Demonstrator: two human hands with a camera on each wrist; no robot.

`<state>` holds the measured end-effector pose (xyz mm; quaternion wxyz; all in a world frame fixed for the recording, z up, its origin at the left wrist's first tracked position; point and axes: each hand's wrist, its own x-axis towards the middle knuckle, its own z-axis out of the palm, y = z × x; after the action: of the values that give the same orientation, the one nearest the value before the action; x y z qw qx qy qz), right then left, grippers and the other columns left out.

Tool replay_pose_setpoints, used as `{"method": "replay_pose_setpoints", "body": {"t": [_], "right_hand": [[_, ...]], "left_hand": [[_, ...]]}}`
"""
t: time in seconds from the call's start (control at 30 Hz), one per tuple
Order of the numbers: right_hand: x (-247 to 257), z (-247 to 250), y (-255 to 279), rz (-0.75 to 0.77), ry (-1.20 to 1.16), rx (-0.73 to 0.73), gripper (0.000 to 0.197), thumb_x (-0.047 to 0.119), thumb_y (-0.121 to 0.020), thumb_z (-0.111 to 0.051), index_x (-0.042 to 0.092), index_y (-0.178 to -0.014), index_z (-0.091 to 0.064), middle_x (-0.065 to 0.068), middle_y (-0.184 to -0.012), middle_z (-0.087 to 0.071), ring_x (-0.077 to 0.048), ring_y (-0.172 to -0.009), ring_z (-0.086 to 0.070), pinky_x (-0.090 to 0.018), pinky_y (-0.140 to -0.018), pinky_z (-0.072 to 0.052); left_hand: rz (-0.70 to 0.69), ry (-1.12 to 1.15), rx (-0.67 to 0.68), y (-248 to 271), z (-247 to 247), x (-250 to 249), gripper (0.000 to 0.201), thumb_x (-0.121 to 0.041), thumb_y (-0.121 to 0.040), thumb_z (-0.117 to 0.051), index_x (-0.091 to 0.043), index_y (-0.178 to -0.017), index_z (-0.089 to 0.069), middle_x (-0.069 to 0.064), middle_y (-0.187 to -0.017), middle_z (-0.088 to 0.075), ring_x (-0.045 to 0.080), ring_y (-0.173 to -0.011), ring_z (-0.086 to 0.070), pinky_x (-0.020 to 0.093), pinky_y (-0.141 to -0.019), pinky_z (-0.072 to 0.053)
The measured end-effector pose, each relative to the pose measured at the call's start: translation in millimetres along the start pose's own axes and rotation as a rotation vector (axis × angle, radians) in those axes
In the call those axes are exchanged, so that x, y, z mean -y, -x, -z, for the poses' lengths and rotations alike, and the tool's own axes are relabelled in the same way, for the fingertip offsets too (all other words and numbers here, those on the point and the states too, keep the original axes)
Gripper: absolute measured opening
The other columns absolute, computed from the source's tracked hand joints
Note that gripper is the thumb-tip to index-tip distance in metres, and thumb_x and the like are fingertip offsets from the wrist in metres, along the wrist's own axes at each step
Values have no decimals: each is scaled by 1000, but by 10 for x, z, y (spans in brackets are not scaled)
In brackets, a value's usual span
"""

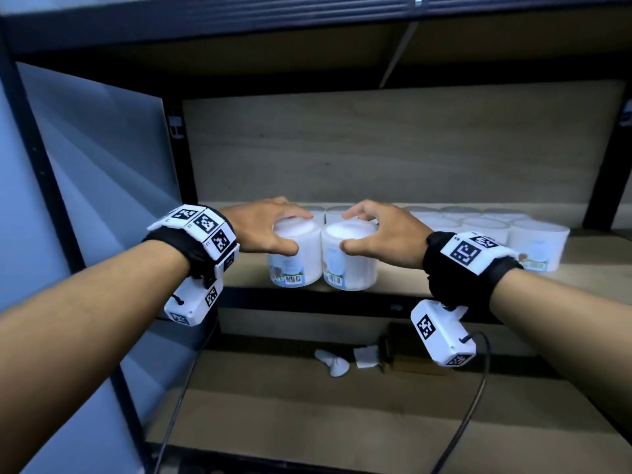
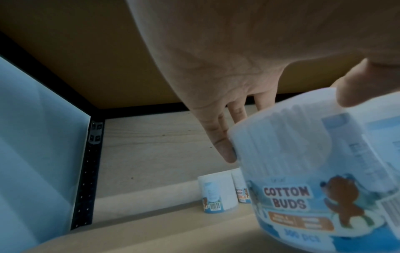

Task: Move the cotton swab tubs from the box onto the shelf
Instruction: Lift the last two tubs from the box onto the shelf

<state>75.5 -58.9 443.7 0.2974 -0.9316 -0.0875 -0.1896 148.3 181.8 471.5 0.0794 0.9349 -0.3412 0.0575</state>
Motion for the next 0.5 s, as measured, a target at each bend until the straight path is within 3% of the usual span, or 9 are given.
{"method": "replay_pose_setpoints", "body": {"t": [0.17,0.3,0.5], "right_hand": [[-136,-180,-160,-54,66,29,55,66,-50,-63,52,-102,-53,2,-128,-54,-20,-124,-49,-38,-104,-44],[-204,-243,-212,-104,42,47,56,66,-51,-63,52,-105,-54,3,-129,-54,-18,-129,-44,-40,-105,-42],[-302,-219,-231,-133,-31,46,56,60,-65,-74,41,-115,-59,5,-120,-56,-13,-114,-56,-30,-96,-46]], "left_hand": [[10,14,37,-182,-84,107,93,-65,-55,-48,-40,-144,-42,-7,-143,-43,15,-130,-42,34,-113,-32],[15,21,59,-280,-207,171,97,-65,-54,-47,-39,-146,-38,-7,-146,-39,13,-134,-38,34,-116,-28],[15,130,3,-337,-332,279,92,-66,-55,-52,-38,-142,-45,-10,-140,-46,9,-128,-44,32,-114,-32]]}}
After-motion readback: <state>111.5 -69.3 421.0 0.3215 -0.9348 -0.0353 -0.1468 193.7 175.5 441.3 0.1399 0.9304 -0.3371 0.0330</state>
